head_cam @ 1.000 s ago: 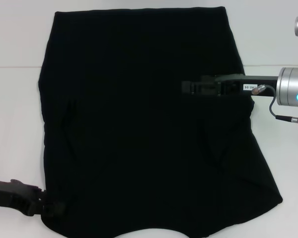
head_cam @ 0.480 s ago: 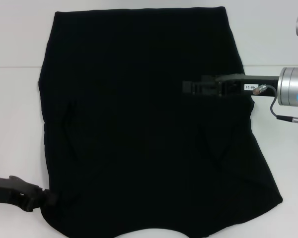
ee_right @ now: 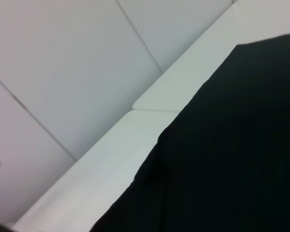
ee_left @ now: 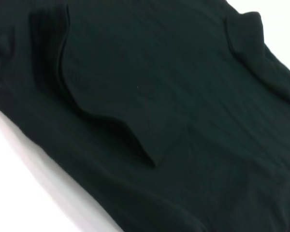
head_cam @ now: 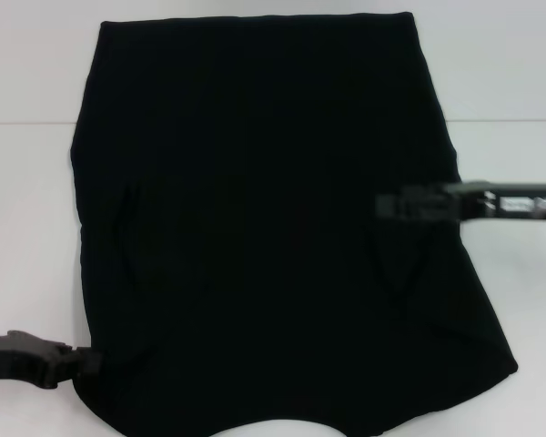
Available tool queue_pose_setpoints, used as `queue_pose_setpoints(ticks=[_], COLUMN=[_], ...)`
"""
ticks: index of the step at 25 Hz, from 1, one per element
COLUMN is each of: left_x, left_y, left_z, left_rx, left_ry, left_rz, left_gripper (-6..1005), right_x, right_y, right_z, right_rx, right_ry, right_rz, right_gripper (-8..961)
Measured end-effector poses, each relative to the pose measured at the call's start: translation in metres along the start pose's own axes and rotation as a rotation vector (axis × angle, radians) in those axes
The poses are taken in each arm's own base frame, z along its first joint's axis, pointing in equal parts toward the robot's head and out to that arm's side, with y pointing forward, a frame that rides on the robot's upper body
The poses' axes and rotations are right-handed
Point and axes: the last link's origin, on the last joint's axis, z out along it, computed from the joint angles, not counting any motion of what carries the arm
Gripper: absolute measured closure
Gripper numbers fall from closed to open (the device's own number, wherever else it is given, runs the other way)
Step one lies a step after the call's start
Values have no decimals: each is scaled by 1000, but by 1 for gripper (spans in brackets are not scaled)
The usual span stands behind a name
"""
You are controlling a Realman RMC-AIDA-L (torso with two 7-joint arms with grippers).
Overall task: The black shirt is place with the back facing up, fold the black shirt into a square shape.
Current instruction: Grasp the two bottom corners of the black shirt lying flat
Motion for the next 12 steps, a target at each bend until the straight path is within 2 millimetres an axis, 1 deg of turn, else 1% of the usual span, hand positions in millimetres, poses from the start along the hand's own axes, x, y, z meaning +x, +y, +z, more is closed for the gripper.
queue_pose_setpoints(ticks=[4,9,12], left_x=[-6,-9,-9], left_y=[1,2,3], left_z=[-1,3,6], left_rx=[-10,-22,-28], left_ry=[36,50,58], left_rz=[-21,-31,-36], left_gripper=[931,931,931], right_x=[23,55,69], right_y=[-3,-19,-24], right_z=[-33,-77,-93], right_rx=[-22,62,105], right_ry=[-3,12,42], right_rz=[81,187,219], right_gripper=[11,11,12])
